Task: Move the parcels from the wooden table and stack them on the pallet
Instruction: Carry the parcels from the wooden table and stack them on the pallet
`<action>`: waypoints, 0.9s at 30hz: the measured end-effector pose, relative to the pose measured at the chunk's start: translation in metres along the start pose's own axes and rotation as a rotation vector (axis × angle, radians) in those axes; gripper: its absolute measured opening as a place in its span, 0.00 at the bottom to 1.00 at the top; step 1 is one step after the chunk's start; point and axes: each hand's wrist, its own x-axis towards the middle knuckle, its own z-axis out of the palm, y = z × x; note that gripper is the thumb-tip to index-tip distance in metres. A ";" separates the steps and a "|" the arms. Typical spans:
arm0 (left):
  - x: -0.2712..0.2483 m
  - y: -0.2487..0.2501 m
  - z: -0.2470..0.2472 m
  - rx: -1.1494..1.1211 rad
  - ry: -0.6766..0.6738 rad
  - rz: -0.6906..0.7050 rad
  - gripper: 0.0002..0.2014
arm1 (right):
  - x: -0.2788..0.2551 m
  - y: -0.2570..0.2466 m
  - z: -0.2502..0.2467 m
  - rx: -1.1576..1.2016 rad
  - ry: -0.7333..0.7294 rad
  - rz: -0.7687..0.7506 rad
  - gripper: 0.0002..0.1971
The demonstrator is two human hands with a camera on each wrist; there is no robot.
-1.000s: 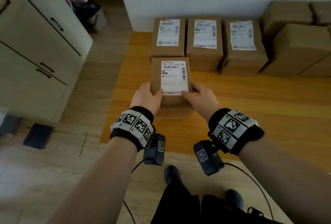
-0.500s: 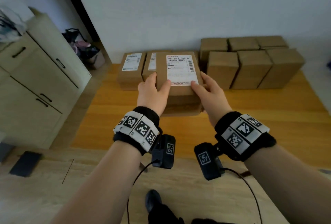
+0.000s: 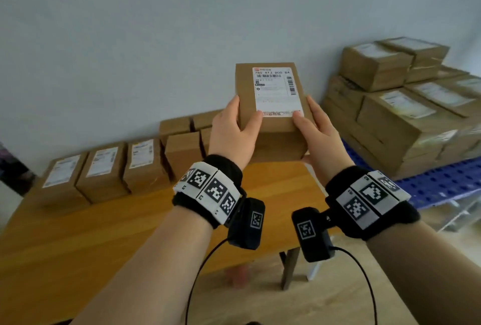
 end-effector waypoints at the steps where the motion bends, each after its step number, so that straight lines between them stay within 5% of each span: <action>1: 0.007 0.010 0.013 -0.010 -0.014 0.021 0.34 | 0.006 -0.004 -0.014 0.004 0.026 -0.012 0.30; 15: 0.156 0.127 0.202 -0.199 -0.053 0.238 0.29 | 0.155 -0.079 -0.191 0.007 0.217 -0.110 0.26; 27: 0.191 0.228 0.368 -0.239 -0.157 0.230 0.31 | 0.237 -0.104 -0.377 0.060 0.210 -0.044 0.24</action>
